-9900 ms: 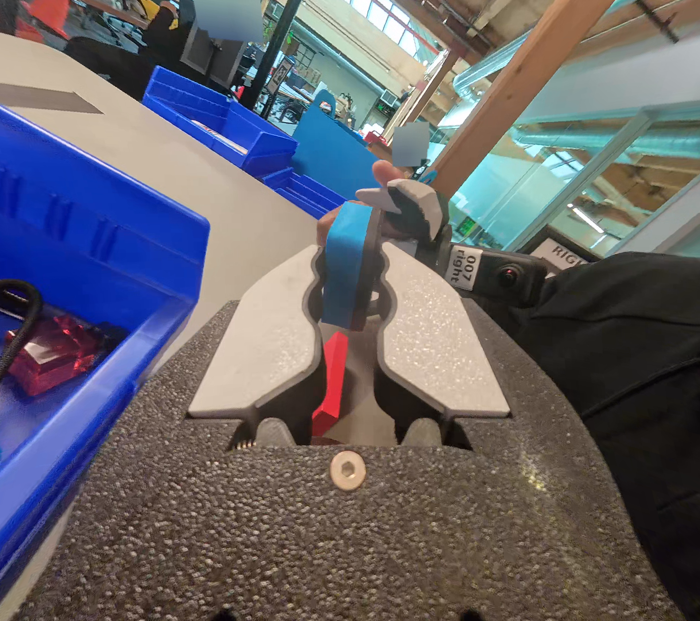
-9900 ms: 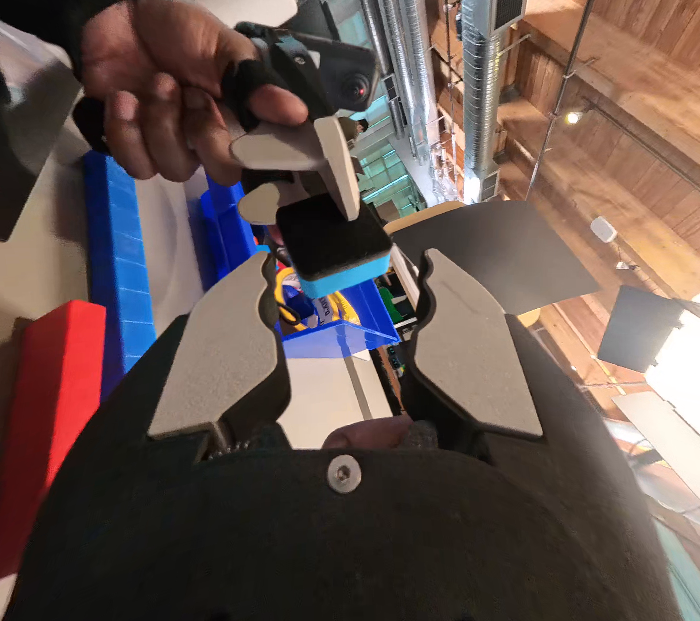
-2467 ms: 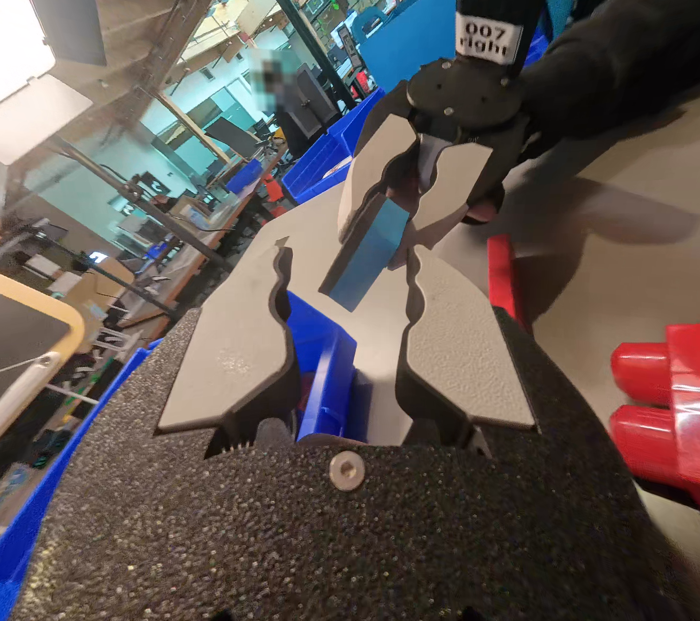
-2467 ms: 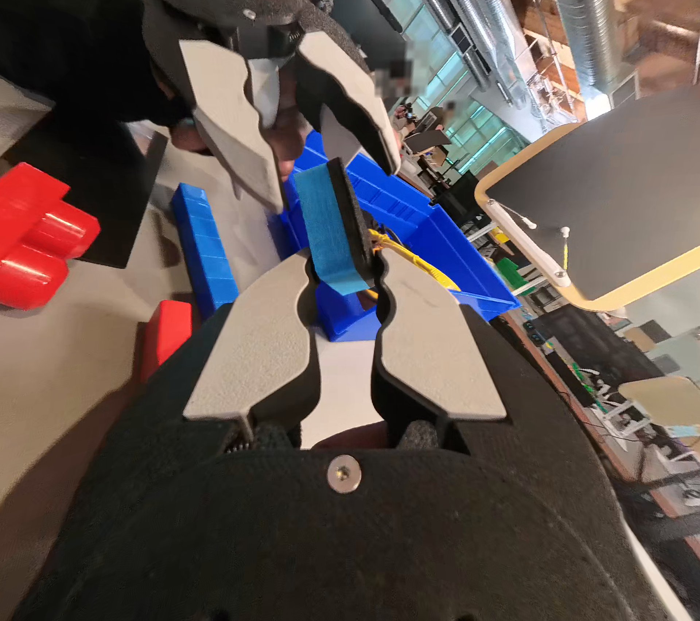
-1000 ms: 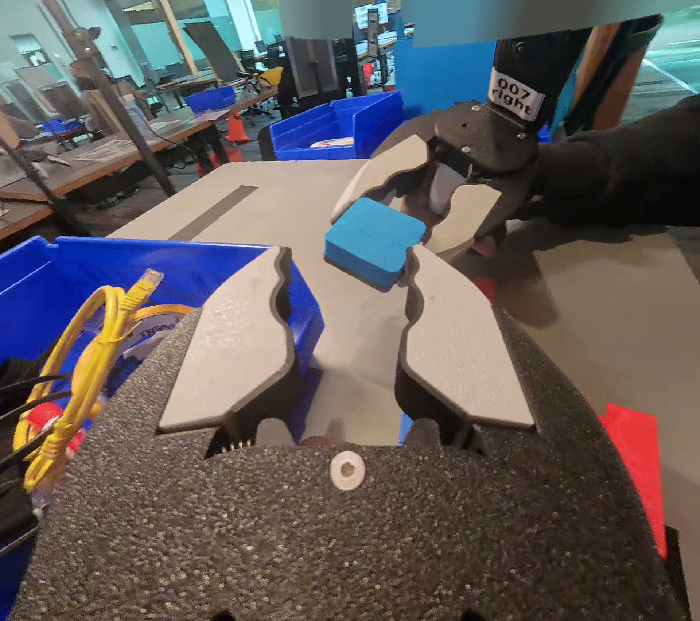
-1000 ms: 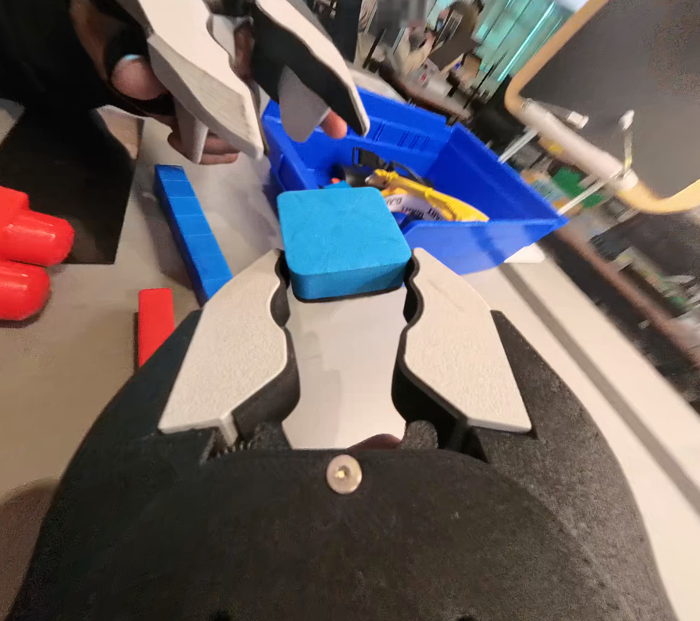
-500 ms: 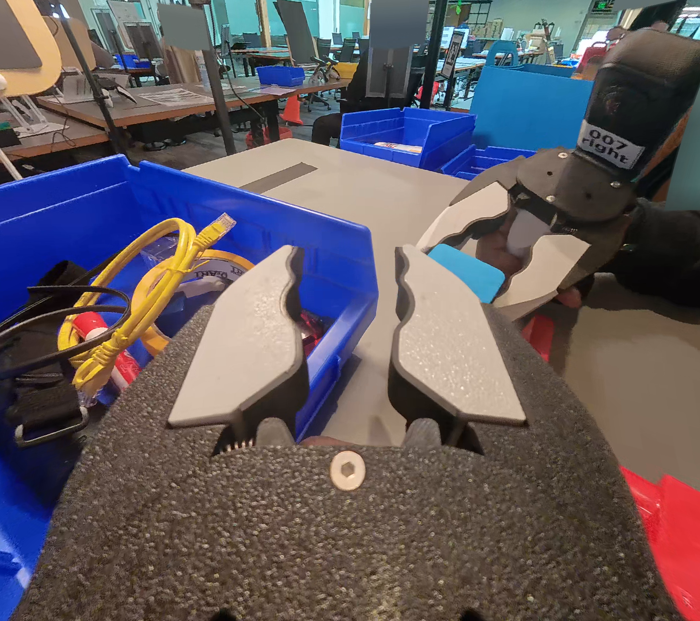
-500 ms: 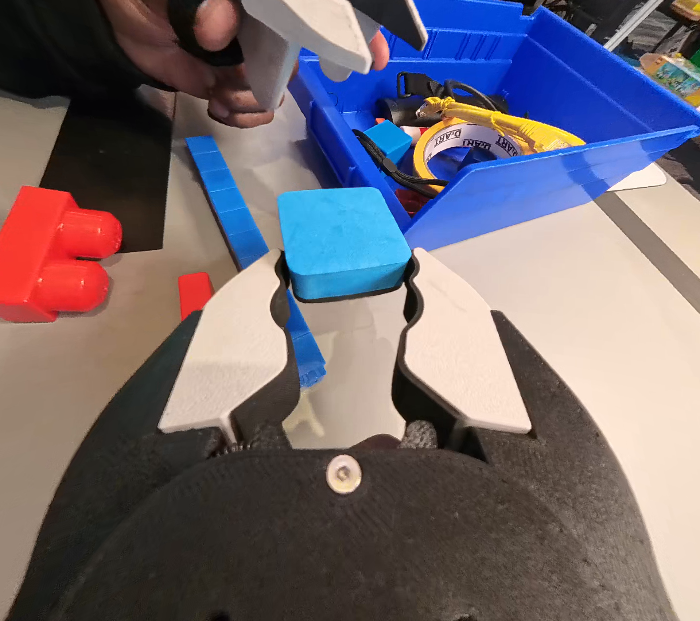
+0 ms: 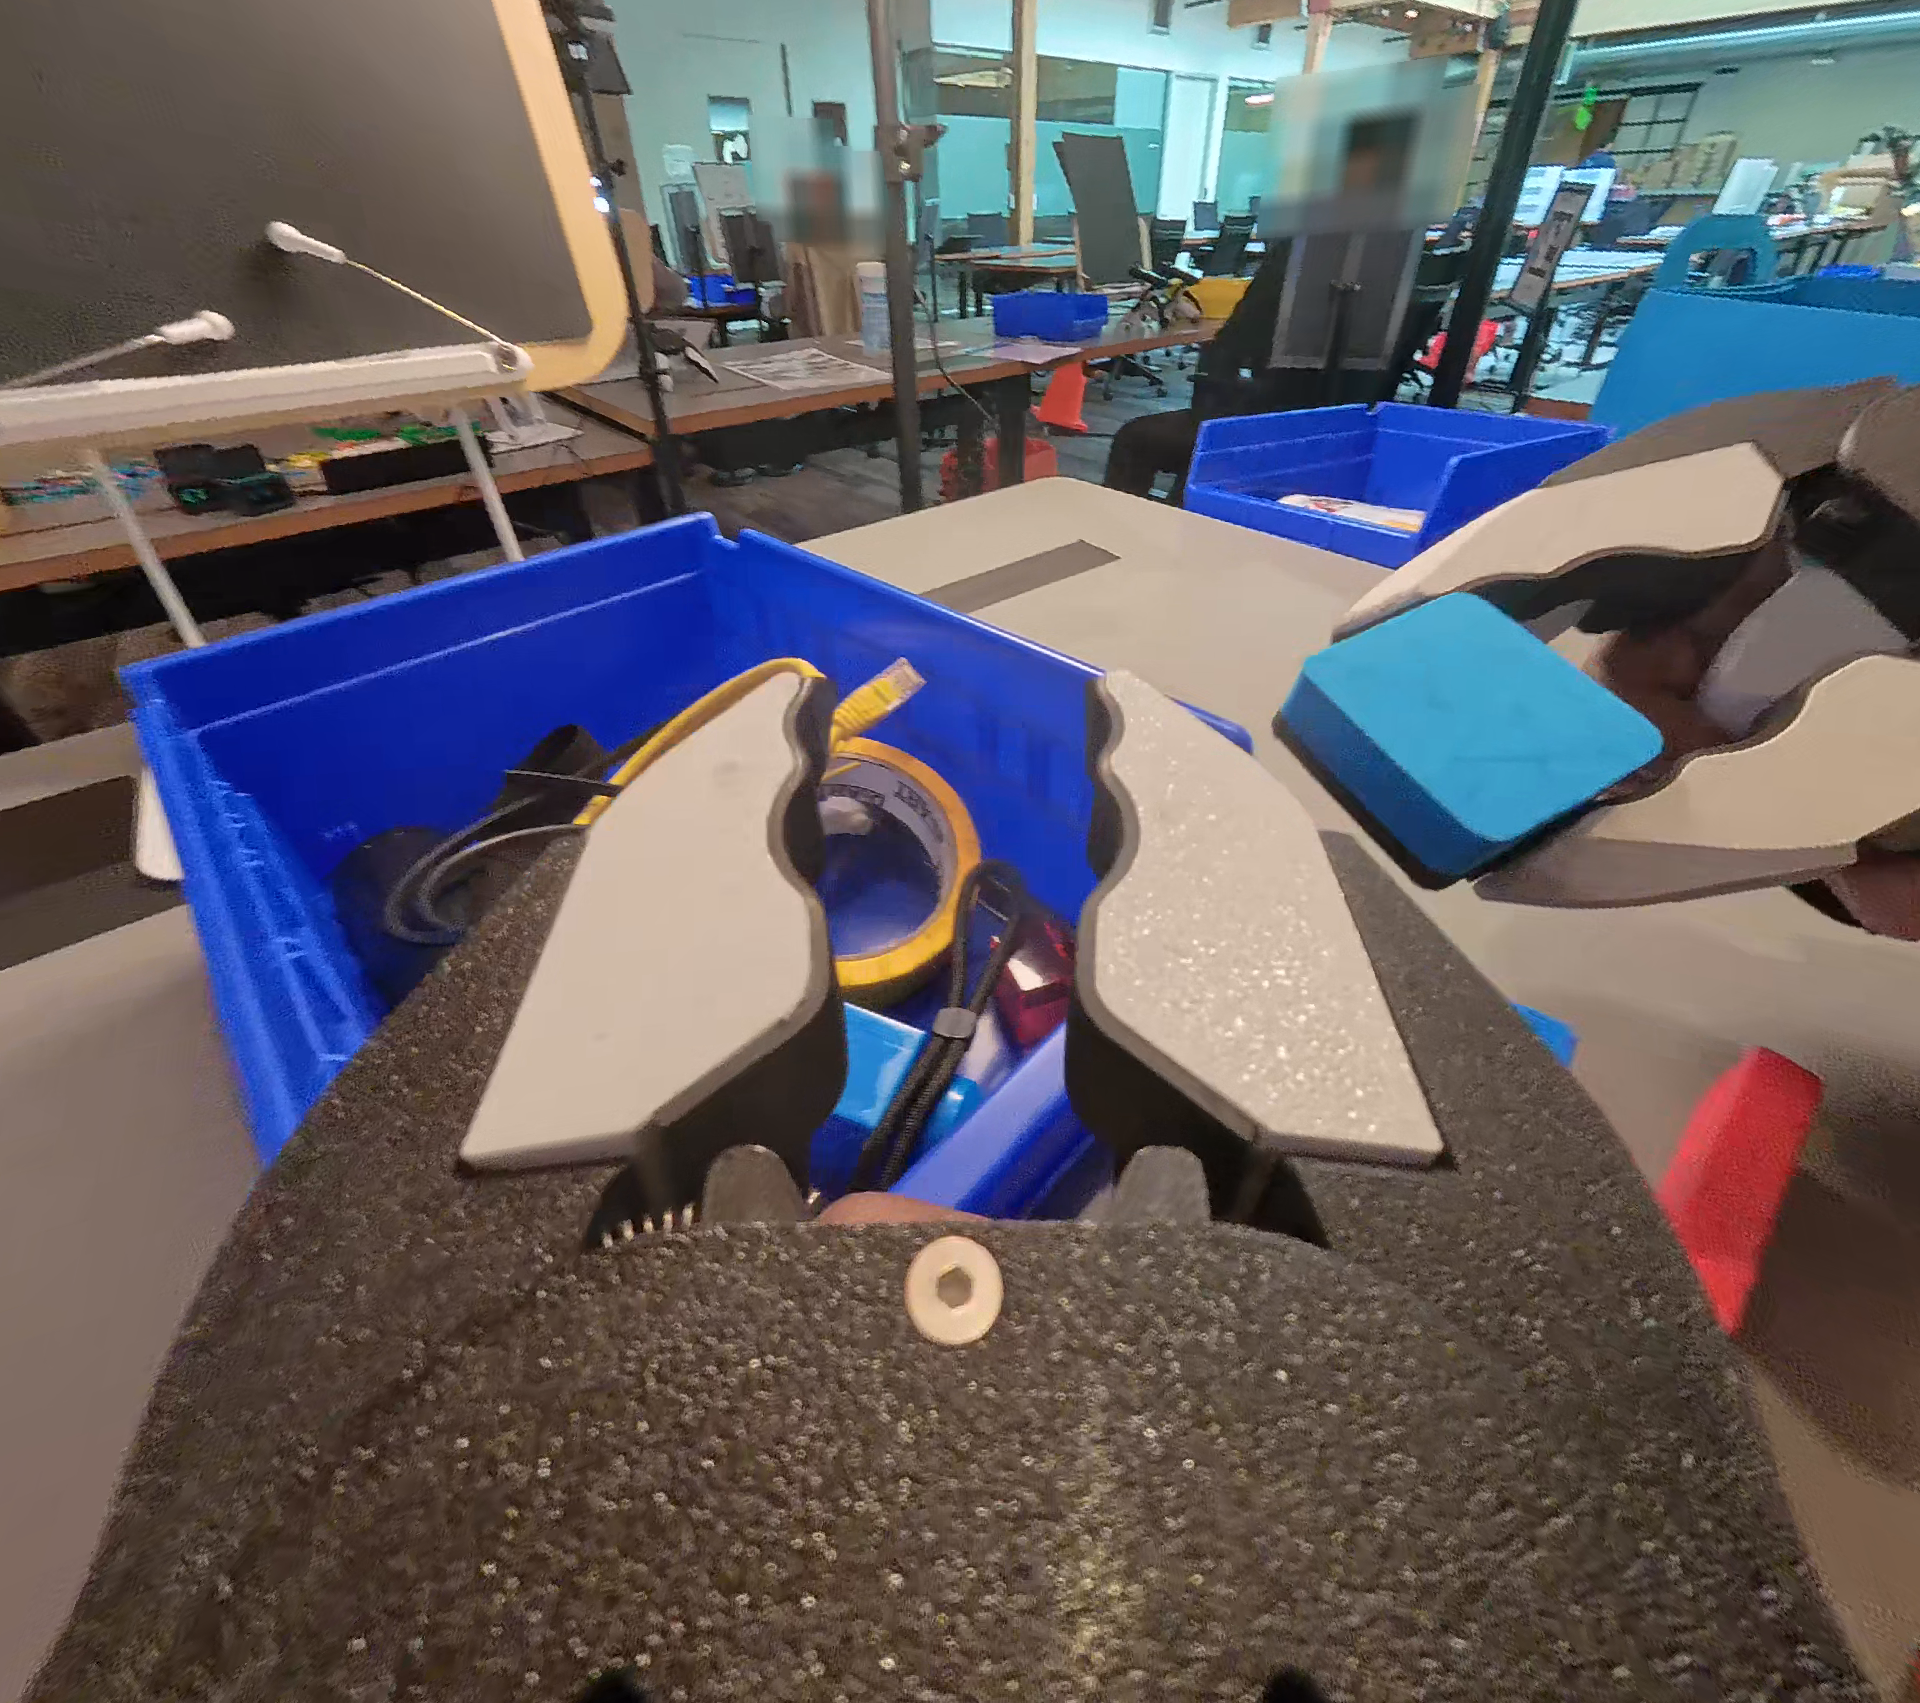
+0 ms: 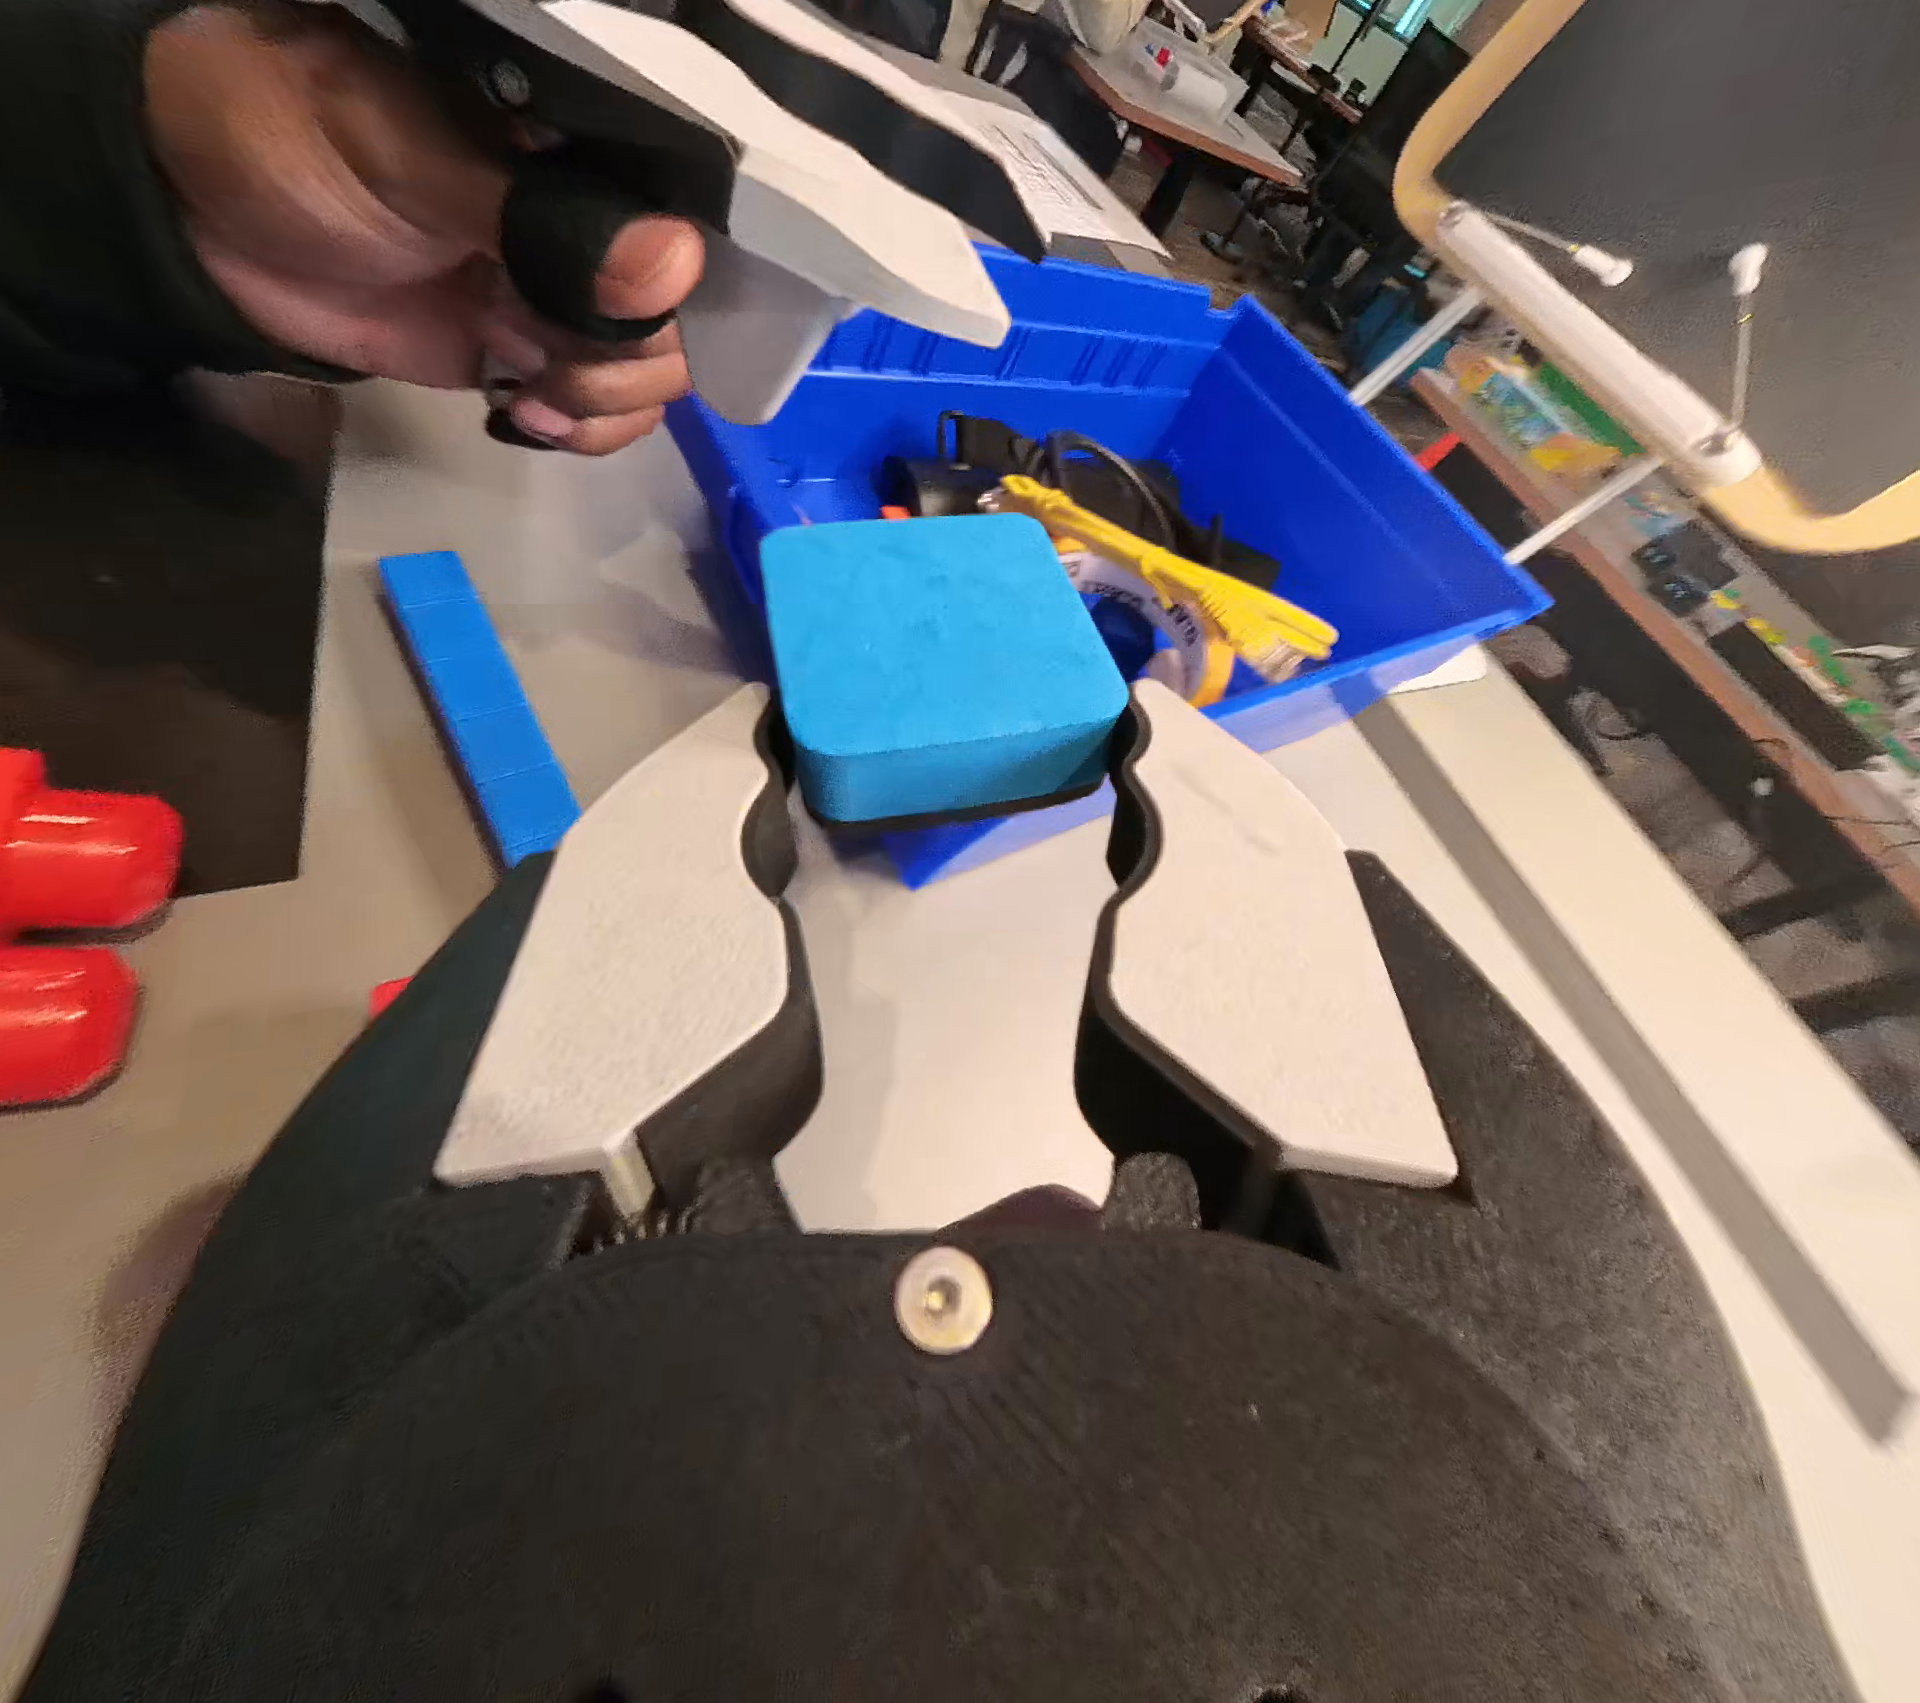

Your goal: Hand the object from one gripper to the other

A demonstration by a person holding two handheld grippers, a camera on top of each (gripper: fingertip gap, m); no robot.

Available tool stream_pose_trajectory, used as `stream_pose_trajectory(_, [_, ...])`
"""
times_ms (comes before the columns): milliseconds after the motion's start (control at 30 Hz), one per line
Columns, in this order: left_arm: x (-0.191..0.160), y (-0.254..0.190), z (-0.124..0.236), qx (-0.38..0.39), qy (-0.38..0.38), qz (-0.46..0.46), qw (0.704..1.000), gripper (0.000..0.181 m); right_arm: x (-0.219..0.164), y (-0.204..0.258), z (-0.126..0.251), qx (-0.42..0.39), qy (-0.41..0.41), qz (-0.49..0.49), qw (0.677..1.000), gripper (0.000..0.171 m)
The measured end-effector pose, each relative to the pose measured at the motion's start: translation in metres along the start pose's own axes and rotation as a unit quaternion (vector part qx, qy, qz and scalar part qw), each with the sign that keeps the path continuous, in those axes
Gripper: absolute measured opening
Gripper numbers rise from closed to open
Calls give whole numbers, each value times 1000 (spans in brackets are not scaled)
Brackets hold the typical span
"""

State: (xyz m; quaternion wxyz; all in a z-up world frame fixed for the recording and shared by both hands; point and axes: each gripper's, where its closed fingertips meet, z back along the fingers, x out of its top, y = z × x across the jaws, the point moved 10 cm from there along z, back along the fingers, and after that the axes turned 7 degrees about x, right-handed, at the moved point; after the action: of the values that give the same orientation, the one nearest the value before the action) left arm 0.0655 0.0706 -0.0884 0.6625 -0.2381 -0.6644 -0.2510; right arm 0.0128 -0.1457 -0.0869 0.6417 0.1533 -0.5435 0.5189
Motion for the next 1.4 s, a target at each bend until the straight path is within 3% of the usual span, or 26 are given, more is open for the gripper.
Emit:
stream_pose_trajectory(167, [8,17,5,55,-15,-11,998,48,28,-29,-26,-13,105,57,993,59])
stream_pose_trajectory(267, [13,24,7,64,-19,3,998,48,34,-41,-46,17,170,44,984,59])
stream_pose_trajectory(567, [13,33,7,77,-6,-10,997,47,17,-35,-78,12,272,37,962,59])
stream_pose_trajectory(1133, [13,47,6,75,8,24,997,47,12,-42,-67,38,254,27,966,65])
stream_pose_trajectory(1267, [13,47,7,77,5,20,997,47,25,-33,-48,102,208,57,971,63])
stream_pose_trajectory(1400, [15,47,9,79,-3,15,997,46,29,-5,-38,235,177,78,952,57])
